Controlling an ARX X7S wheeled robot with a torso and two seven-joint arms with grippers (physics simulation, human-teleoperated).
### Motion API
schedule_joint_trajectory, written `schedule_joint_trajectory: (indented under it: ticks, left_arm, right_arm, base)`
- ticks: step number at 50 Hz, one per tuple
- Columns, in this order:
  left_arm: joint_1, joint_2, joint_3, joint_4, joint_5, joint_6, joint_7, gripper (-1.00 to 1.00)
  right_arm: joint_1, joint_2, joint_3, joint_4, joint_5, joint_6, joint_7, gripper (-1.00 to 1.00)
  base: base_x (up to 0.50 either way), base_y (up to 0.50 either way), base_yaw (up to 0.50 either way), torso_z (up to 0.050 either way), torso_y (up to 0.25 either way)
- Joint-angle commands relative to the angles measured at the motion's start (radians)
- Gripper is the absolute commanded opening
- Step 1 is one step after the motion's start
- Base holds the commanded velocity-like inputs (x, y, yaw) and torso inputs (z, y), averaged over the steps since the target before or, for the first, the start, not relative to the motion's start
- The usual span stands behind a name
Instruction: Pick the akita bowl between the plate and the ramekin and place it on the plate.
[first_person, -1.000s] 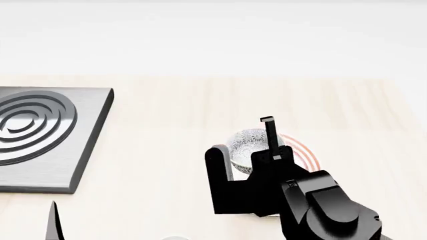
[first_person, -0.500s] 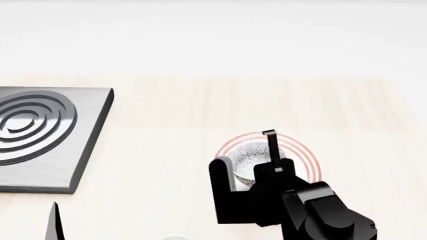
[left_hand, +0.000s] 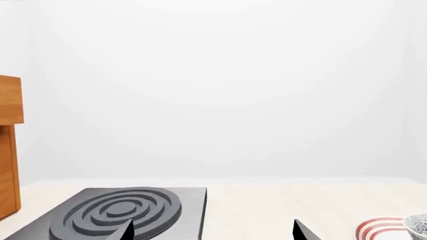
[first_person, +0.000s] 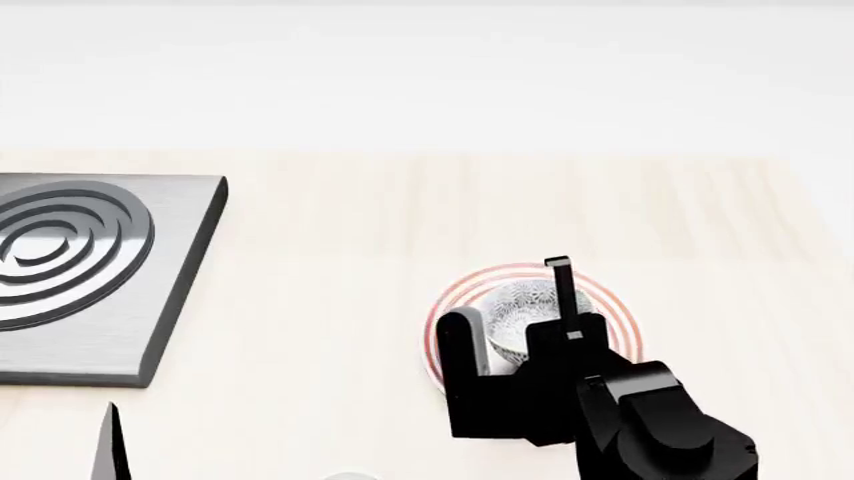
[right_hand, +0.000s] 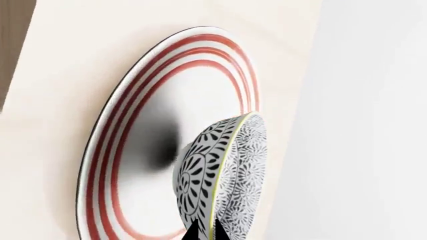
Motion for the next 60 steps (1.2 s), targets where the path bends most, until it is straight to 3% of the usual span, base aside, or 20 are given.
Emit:
schedule_joint_trajectory:
  ticks: [1, 25, 26, 47, 60]
  left_arm:
    - [0.0, 0.02, -0.027, 0.011, -0.011, -0.028, 0.038, 1.0]
    - [0.004, 0.018, -0.03, 0.001, -0.016, -0.017, 0.03, 1.0]
    - [0.003, 0.018, -0.03, 0.001, -0.017, -0.017, 0.03, 1.0]
    - [-0.001, 0.01, -0.026, 0.019, -0.021, -0.032, 0.023, 1.0]
    - [0.017, -0.002, -0.02, 0.078, -0.019, -0.048, 0.012, 1.0]
  right_arm:
    - [0.004, -0.029, 0.028, 0.023, -0.042, 0.004, -0.014, -1.0]
    - [-0.016, -0.046, 0.022, 0.044, -0.033, -0.009, -0.026, -1.0]
    - [-0.017, -0.048, 0.021, 0.05, -0.034, -0.012, -0.022, 1.0]
    - [-0.001, 0.001, 0.025, -0.061, -0.039, 0.051, -0.054, 1.0]
    - [0.051, 0.154, 0.036, -0.447, -0.071, 0.252, -0.135, 1.0]
  base:
    - [0.0, 0.0, 0.0, 0.0, 0.0]
    - [0.0, 0.0, 0.0, 0.0, 0.0]
    - [0.0, 0.0, 0.0, 0.0, 0.0]
    - [0.0, 0.0, 0.0, 0.0, 0.0]
    - [0.0, 0.0, 0.0, 0.0, 0.0]
